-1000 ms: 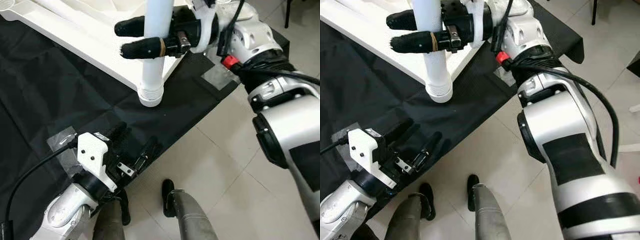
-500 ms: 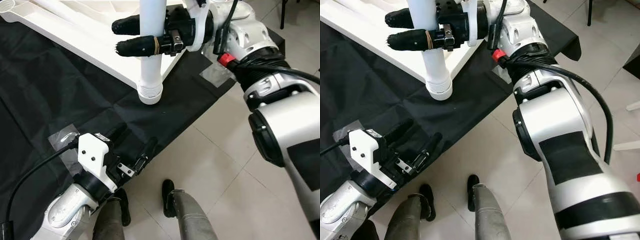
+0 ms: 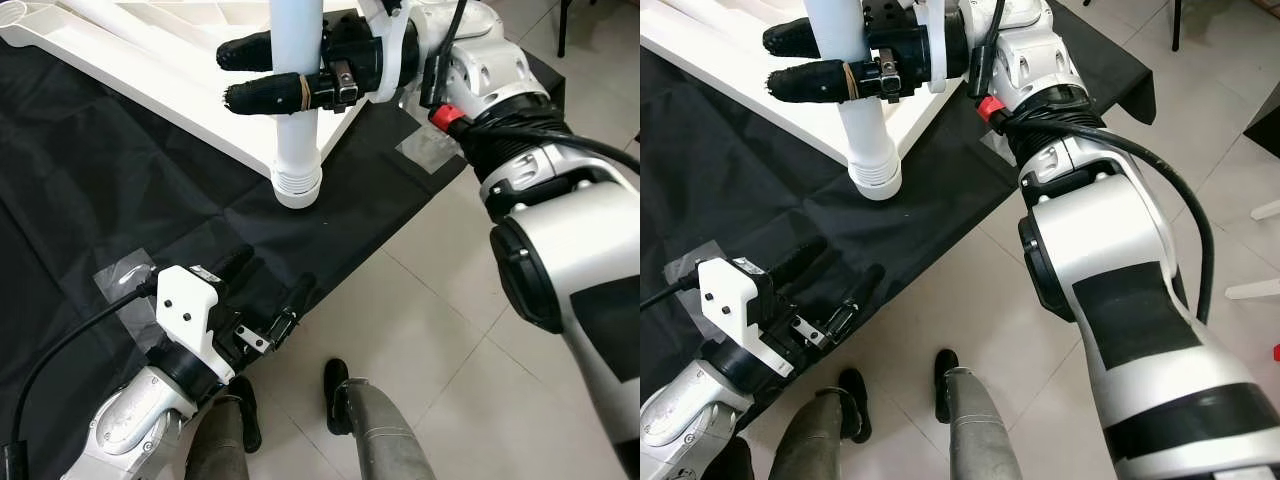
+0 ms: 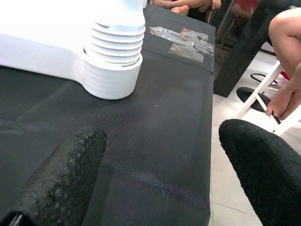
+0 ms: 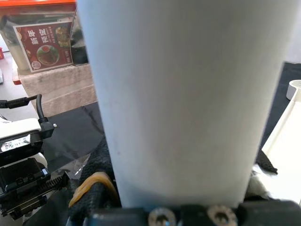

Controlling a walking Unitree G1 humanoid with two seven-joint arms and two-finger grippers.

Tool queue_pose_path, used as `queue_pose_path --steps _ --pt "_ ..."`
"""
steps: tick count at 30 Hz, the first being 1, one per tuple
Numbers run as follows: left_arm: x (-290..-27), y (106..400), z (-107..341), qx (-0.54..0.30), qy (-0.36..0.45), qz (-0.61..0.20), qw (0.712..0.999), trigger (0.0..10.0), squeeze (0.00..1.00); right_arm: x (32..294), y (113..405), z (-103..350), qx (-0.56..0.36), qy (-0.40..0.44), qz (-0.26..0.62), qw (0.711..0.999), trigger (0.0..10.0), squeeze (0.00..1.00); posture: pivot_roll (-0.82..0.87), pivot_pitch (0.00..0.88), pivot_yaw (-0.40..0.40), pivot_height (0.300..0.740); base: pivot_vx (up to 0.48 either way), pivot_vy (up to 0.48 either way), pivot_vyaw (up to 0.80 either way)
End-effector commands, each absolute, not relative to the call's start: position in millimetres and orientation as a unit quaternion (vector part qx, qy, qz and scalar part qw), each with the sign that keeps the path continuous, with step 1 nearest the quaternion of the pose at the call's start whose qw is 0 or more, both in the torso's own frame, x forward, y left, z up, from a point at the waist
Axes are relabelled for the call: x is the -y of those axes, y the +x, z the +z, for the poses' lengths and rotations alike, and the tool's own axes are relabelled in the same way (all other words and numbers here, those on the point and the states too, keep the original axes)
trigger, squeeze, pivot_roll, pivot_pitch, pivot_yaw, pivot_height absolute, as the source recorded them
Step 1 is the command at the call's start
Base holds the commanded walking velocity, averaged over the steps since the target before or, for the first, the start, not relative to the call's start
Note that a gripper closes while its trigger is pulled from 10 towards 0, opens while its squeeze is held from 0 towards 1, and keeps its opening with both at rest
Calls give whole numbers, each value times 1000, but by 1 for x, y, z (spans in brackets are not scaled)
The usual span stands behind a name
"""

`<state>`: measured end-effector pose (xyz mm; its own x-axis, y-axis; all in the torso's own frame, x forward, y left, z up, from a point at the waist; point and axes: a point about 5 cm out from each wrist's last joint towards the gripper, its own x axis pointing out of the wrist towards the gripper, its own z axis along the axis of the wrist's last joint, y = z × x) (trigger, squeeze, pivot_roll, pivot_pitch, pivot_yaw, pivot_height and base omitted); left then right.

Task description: Building children table

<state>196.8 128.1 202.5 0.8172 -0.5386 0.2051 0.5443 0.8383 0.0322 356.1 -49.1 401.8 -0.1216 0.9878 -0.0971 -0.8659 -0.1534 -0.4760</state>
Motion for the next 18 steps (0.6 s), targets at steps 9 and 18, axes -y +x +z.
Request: queue_pose_path --steps 9,18 --pt "-126 193 200 101 -18 -288 952 10000 0 45 359 391 137 -225 728 633 10000 0 -20 458 -72 740 0 0 0" --pt "-126 194 200 102 -17 -289 952 10000 0 44 358 391 136 -229 730 629 10000 0 -20 457 -74 740 0 0 0"
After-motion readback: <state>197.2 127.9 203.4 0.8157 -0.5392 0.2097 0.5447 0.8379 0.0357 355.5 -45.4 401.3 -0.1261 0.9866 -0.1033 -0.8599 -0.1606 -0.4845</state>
